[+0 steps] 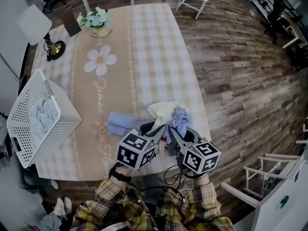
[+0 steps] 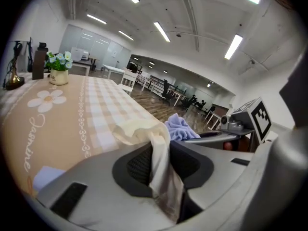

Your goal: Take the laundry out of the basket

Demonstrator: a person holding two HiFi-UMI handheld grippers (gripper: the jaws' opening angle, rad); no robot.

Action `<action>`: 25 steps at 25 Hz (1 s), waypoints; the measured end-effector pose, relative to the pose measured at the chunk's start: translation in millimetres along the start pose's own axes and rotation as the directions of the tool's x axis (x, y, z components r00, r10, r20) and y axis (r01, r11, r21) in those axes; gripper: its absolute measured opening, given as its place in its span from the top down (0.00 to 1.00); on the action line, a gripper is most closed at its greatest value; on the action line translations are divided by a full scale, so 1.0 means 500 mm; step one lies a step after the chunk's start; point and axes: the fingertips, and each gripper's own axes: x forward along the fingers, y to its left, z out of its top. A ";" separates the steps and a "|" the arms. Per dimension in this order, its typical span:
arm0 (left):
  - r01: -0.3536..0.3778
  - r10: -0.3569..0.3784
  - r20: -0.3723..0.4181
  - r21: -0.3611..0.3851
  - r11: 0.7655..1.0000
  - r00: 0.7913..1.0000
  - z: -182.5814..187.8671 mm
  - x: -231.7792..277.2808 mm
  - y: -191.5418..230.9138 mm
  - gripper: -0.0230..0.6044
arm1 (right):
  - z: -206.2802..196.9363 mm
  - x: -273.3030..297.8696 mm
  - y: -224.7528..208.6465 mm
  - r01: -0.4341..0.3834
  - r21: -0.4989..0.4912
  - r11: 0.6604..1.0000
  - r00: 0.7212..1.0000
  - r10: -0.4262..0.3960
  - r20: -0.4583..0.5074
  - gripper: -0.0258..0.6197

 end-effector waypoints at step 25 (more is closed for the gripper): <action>-0.069 0.046 0.298 0.068 0.995 0.954 0.224 -0.291 0.022 0.46 | 0.150 -0.141 0.089 0.294 -0.315 0.903 0.956 -0.279 0.090 0.45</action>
